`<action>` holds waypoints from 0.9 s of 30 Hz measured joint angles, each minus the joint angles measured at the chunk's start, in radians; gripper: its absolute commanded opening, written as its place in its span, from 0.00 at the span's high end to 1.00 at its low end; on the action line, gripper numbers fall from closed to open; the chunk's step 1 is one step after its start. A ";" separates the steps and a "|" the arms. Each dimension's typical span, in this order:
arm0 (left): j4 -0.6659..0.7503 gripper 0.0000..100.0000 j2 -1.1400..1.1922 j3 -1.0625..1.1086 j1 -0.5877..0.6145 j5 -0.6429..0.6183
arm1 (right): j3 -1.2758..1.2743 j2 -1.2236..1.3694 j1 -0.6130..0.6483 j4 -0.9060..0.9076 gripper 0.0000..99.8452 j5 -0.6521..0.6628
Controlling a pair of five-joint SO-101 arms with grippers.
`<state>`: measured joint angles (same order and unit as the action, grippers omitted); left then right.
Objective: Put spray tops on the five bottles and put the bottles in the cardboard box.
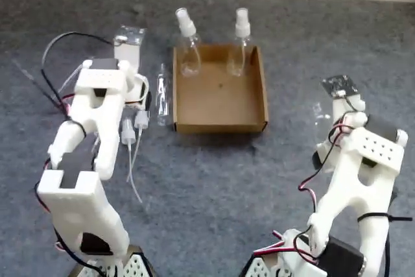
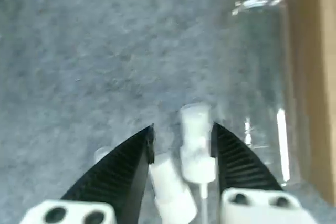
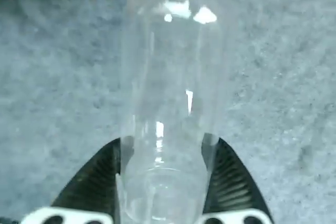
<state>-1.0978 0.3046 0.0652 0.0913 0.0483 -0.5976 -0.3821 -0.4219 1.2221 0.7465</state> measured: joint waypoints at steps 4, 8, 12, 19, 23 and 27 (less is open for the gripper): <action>0.002 0.86 0.046 -0.014 -0.011 -0.002 | -0.052 0.000 -0.052 -0.091 1.00 0.000; 0.002 0.86 0.095 -0.017 -0.011 -0.002 | -0.060 0.000 -0.071 -0.114 1.00 0.000; 0.002 0.89 0.126 -0.017 -0.011 -0.002 | -0.060 0.002 -0.087 -0.117 1.00 0.000; 0.002 0.99 0.130 -0.026 -0.018 -0.005 | -0.057 0.213 -0.109 -0.133 1.00 0.000; -0.031 0.99 0.123 -0.035 -0.018 -0.005 | 0.000 0.311 -0.144 -0.173 1.00 0.000; -0.089 0.99 0.038 -0.051 -0.014 -0.009 | 0.032 0.365 -0.149 -0.184 0.99 0.000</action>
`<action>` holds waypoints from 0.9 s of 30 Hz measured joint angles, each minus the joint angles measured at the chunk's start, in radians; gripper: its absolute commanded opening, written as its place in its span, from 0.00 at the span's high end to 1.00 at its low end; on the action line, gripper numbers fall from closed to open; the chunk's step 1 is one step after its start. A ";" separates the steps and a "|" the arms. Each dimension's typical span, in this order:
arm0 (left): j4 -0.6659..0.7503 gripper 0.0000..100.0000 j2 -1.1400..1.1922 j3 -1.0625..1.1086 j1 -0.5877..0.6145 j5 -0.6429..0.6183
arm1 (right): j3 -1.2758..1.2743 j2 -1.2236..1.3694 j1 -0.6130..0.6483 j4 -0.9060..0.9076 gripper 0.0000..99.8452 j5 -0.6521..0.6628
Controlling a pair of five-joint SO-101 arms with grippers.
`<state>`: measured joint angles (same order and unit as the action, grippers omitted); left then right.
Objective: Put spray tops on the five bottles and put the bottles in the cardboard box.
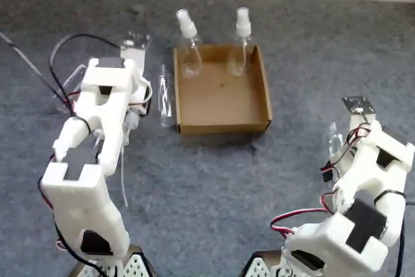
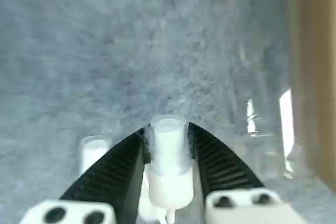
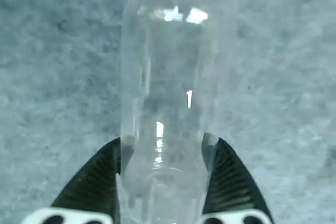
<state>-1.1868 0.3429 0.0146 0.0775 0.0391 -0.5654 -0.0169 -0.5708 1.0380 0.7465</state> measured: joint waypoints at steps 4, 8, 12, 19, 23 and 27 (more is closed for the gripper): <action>-0.054 0.99 -0.155 0.000 -0.003 -0.028 | 0.012 0.028 -0.002 -0.005 0.92 0.000; -0.135 0.99 -0.316 0.000 -0.005 -0.037 | 0.012 0.028 -0.002 -0.005 0.84 0.003; -0.199 0.99 -0.450 0.018 -0.005 -0.037 | 0.012 0.028 -0.002 -0.005 0.78 0.003; -0.195 0.99 -0.683 0.247 -0.091 -0.037 | 0.011 0.031 -0.003 -0.005 0.76 0.003; -0.126 0.99 -0.809 0.400 -0.132 -0.037 | 0.011 0.031 0.006 -0.005 0.76 0.003; -0.048 0.99 -0.884 0.535 -0.141 -0.037 | 0.026 0.031 0.028 -0.005 0.76 -0.003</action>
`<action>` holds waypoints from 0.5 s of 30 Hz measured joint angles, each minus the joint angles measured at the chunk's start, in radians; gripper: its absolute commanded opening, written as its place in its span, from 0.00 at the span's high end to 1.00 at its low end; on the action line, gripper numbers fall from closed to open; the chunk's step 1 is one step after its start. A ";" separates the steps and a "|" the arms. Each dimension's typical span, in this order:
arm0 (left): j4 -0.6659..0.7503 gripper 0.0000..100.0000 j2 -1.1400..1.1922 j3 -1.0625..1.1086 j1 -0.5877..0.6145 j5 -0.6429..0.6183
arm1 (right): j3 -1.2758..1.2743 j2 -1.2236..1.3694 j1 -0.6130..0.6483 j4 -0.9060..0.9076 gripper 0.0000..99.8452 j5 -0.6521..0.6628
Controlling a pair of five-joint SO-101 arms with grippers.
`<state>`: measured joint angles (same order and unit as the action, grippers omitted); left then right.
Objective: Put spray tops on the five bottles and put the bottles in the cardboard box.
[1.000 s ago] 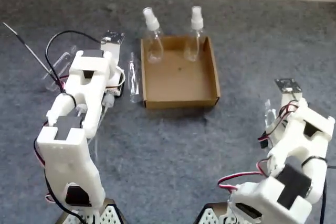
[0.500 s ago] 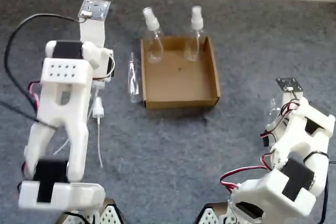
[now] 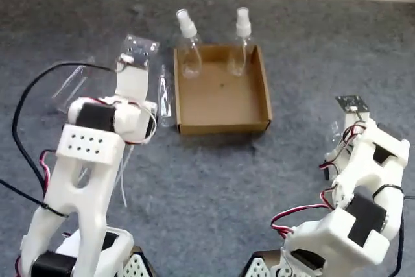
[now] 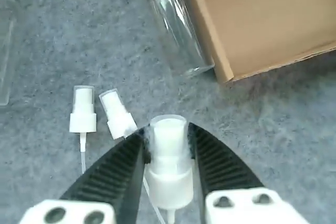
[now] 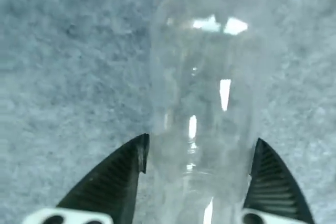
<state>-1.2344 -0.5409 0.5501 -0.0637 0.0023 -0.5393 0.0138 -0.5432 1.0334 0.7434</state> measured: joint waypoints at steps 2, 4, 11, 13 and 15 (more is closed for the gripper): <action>0.029 0.99 -0.015 0.049 -0.002 0.000 | 0.060 0.009 0.015 0.028 0.76 -0.037; 0.057 0.99 -0.020 0.091 0.000 0.000 | 0.143 0.011 0.043 0.089 0.76 -0.063; 0.121 0.99 -0.021 0.160 0.000 0.000 | 0.442 0.049 0.138 0.252 0.76 -0.123; 0.124 0.99 -0.021 0.163 0.000 0.002 | 0.488 0.106 0.140 0.256 0.76 -0.126; 0.124 0.99 -0.021 0.164 0.000 0.002 | 0.519 0.181 0.135 0.258 0.76 -0.129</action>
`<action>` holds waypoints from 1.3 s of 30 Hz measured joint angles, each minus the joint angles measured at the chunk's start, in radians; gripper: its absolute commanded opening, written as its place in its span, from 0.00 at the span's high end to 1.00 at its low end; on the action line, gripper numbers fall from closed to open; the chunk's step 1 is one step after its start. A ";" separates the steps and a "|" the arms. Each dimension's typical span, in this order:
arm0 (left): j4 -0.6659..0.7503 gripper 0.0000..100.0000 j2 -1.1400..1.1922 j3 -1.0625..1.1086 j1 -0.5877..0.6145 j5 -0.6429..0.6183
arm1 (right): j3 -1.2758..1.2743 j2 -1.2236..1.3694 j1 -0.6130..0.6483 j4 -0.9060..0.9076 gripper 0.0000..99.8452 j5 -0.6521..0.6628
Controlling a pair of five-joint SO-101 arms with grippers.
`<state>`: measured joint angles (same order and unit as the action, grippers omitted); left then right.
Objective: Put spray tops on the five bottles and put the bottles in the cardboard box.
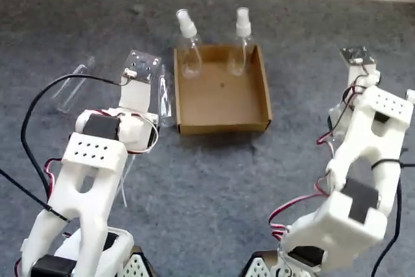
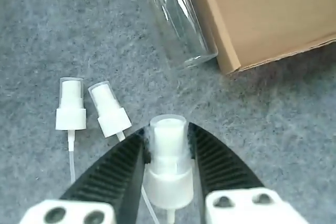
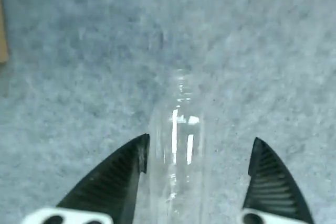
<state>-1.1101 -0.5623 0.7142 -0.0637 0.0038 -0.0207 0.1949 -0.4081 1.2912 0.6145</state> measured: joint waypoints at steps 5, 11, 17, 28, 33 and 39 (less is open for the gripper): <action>0.005 0.99 0.000 0.000 0.000 0.000 | 0.031 0.147 0.005 0.005 0.76 0.000; 0.005 0.99 0.000 0.000 0.000 0.000 | 0.032 0.170 0.005 0.005 0.85 -0.002; 0.005 0.99 0.000 0.000 0.000 0.000 | 0.032 0.172 0.005 0.005 0.99 -0.003; 0.005 0.99 -0.052 0.000 0.000 0.000 | 0.204 -0.149 0.241 0.238 1.00 -0.149; 0.005 0.99 -0.242 0.000 0.048 0.000 | 0.120 -0.433 0.601 0.226 1.00 -0.276; 0.018 0.99 -0.571 0.000 0.255 -0.115 | -0.233 -0.680 1.019 -0.011 1.00 -0.350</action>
<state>-1.0917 -1.1331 0.7142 0.1910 -0.1112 -0.2539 -0.4849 0.6107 1.2804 0.2647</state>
